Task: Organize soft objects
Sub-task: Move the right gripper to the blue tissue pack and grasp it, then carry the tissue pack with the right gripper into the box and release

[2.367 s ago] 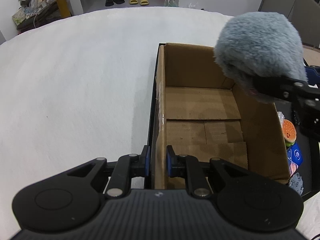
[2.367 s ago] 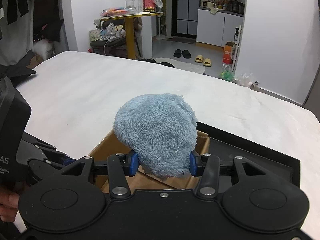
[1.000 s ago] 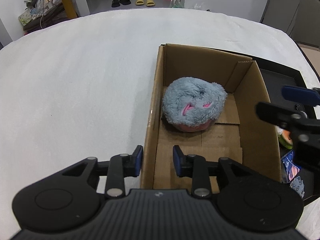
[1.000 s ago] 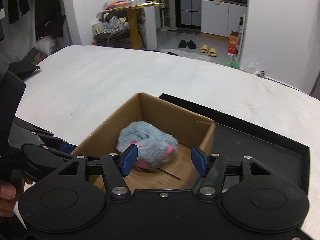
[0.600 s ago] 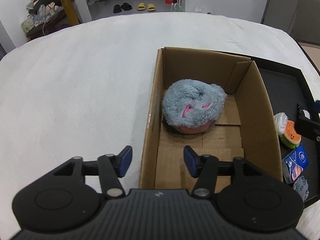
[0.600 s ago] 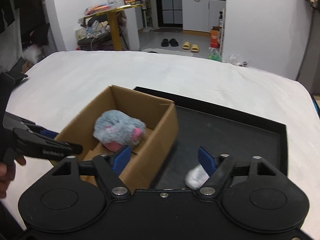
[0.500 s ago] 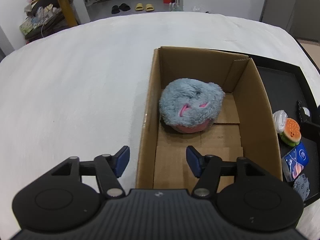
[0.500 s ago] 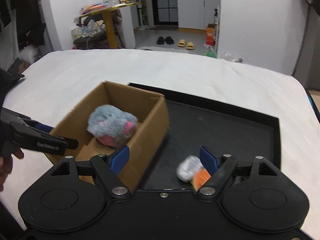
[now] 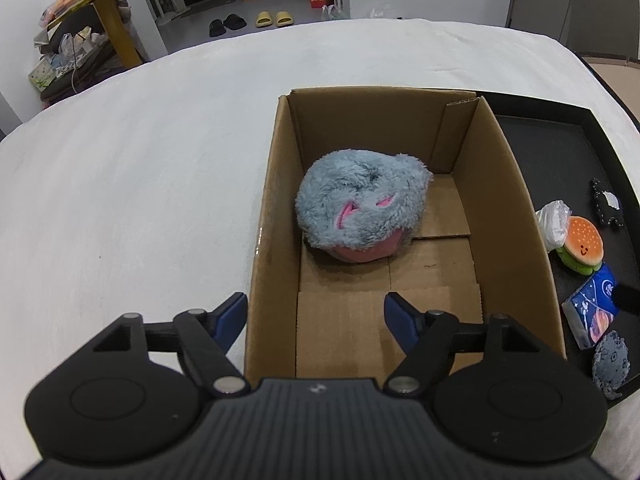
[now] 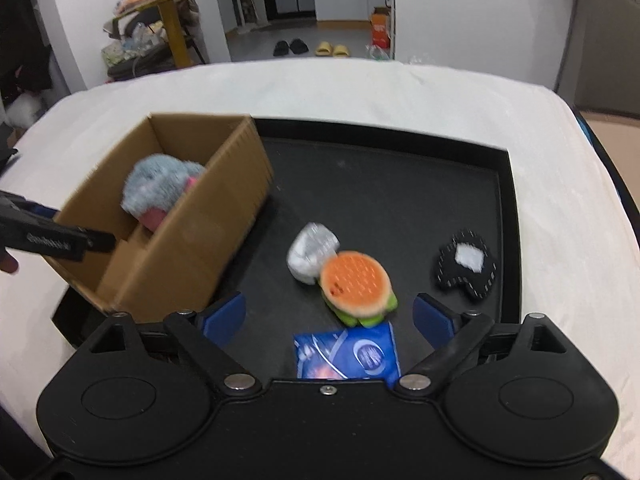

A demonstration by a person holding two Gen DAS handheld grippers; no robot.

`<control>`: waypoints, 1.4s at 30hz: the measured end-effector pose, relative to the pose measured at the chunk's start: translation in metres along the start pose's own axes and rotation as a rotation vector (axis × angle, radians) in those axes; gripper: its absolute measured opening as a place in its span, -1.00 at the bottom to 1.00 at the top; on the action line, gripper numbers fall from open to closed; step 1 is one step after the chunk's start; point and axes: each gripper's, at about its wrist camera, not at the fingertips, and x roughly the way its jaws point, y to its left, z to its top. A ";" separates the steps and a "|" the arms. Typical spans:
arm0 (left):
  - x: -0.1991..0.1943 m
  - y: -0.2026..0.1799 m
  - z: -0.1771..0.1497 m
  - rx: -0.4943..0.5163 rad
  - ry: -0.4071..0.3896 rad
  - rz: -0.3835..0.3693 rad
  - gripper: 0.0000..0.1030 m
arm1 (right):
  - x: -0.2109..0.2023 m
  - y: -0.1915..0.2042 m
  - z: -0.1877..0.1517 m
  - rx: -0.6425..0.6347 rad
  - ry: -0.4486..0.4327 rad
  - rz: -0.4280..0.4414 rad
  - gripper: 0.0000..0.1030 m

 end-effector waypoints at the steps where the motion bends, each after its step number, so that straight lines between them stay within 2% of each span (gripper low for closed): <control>1: 0.000 0.000 0.000 0.001 0.000 0.003 0.49 | 0.002 -0.002 -0.003 0.003 0.009 -0.002 0.77; 14: 0.000 -0.012 0.000 0.036 -0.006 0.012 0.58 | 0.025 -0.019 -0.034 0.052 0.099 -0.010 0.80; 20: 0.000 -0.012 0.002 0.041 -0.005 0.009 0.59 | 0.035 -0.009 -0.039 -0.015 0.127 -0.039 0.82; 21: 0.000 -0.012 0.002 0.044 -0.007 0.008 0.59 | 0.036 -0.008 -0.041 -0.031 0.132 -0.057 0.77; 23: 0.000 -0.011 0.002 0.043 -0.006 0.006 0.59 | 0.039 -0.010 -0.042 -0.030 0.158 -0.050 0.40; 24: 0.001 -0.011 0.001 0.043 -0.005 0.007 0.59 | 0.040 -0.010 -0.042 -0.023 0.170 -0.048 0.39; 26: 0.002 -0.011 0.001 0.045 -0.001 0.010 0.59 | 0.037 -0.007 -0.041 -0.051 0.163 -0.070 0.38; 34: 0.001 -0.007 0.002 0.047 0.002 0.007 0.59 | 0.027 -0.013 -0.030 -0.024 0.129 -0.095 0.38; 42: 0.000 -0.002 0.001 0.039 -0.011 0.016 0.59 | 0.011 -0.007 -0.009 -0.026 0.051 -0.122 0.38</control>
